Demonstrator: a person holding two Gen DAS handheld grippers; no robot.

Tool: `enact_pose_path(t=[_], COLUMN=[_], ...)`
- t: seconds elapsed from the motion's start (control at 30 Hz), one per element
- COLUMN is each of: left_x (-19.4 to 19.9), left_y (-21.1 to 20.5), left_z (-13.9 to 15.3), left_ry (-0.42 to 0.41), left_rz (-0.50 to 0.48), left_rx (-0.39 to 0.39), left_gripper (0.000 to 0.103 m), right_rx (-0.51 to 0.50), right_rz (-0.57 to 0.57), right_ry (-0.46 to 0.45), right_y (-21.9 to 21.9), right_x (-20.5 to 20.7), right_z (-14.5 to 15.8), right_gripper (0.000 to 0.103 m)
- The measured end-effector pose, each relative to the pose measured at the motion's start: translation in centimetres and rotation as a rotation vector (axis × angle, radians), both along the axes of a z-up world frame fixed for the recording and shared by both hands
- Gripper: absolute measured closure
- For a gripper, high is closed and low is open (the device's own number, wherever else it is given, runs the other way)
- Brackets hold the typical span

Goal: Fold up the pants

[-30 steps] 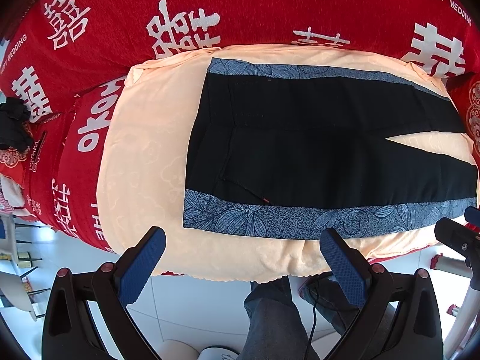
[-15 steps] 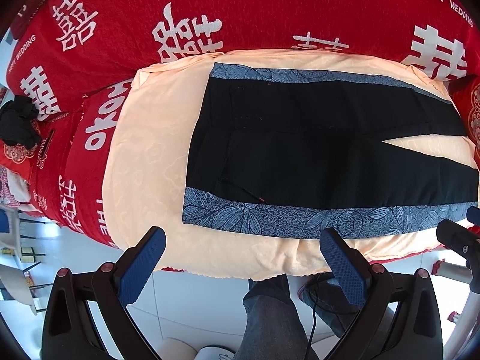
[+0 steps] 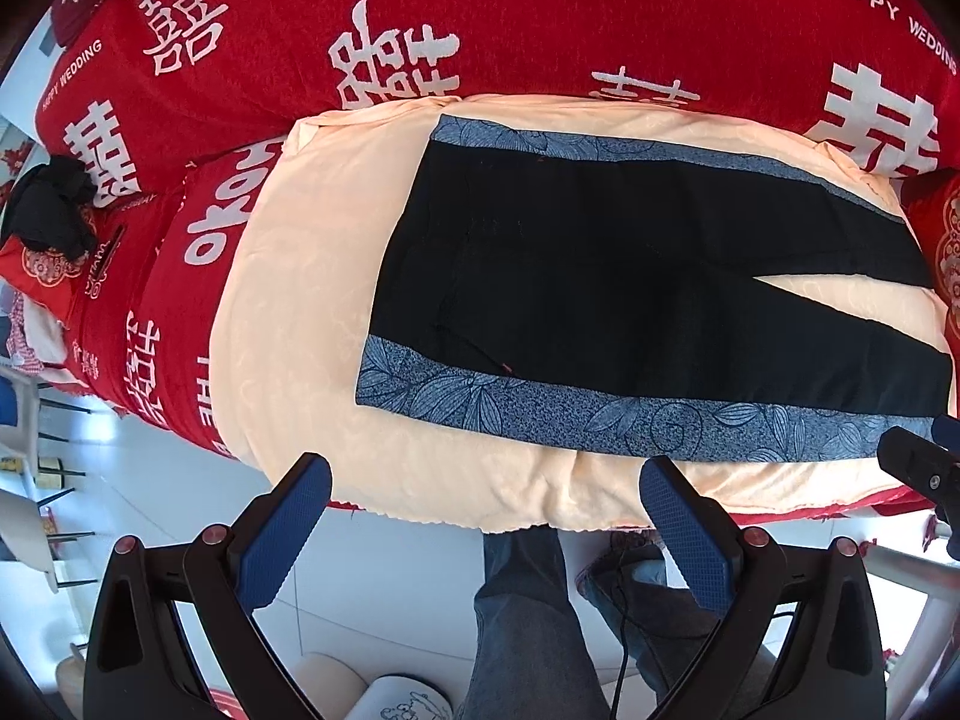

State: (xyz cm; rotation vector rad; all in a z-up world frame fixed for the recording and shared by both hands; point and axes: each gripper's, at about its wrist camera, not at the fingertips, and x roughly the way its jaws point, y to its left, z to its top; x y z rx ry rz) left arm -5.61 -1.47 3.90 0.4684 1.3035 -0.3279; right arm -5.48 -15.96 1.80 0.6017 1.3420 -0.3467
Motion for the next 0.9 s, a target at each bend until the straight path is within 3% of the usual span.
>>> enact_pose_path(t=[0.27, 0.63, 0.8, 0.9], left_x=[1.4, 4.7, 6.0, 6.8], left_y=[0.7, 1.9, 2.1, 2.4], left_z=[-1.0, -6.9, -9.6, -10.1], left_ry=[0.015, 0.061, 0.088, 0.086], left_rz=[-0.016, -0.054, -0.057, -0.053], left_rx=[-0.023, -0.036, -0.035, -0.077], left_gripper=[0.000, 0.000, 0.000, 0.000], right_rx=[-0.016, -0.071, -0.064, -0.035], right_rz=[-0.007, -0.015, -0.004, -0.007], right_ry=[0.017, 0.069, 0.088, 0.077], right_y=[0.4, 1.8, 2.1, 2.1], right_x=[0.0, 2.7, 3.6, 4.0], right_z=[-0.8, -4.5, -6.9, -8.3], right_gripper=[0.000, 0.000, 0.000, 0.000])
